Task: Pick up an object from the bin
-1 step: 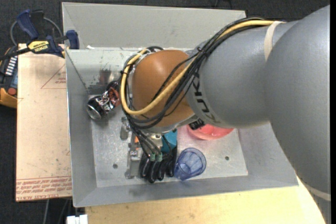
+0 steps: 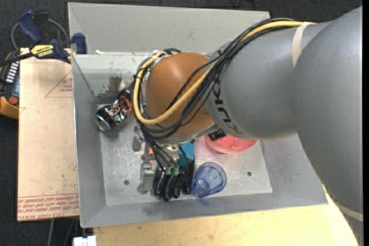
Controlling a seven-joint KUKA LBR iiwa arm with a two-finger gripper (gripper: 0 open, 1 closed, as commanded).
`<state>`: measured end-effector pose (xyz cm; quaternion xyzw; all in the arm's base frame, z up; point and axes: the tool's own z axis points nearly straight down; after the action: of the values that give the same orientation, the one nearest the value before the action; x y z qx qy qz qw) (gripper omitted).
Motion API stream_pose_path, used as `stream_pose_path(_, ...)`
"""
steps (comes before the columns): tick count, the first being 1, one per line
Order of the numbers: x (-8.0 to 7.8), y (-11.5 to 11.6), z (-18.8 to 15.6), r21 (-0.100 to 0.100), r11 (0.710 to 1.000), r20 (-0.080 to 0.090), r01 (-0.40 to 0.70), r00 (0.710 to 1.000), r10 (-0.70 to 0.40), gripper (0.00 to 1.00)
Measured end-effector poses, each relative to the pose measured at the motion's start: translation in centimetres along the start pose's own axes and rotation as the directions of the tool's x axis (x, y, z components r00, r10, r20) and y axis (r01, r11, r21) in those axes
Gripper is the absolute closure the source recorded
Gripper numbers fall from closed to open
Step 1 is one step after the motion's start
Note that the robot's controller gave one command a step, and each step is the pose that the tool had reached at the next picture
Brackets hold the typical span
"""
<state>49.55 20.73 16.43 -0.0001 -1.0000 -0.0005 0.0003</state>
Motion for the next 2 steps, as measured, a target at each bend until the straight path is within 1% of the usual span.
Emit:
stream_pose_path(1, -7.2, -5.5, 7.8, -0.001, 0.982, 0.000, 0.187, 0.982, -0.187, 0.00)
stream_pose_path(2, -8.4, -7.7, 2.5, 0.000, 0.932, 0.005, 0.363, 0.932, -0.363, 0.00)
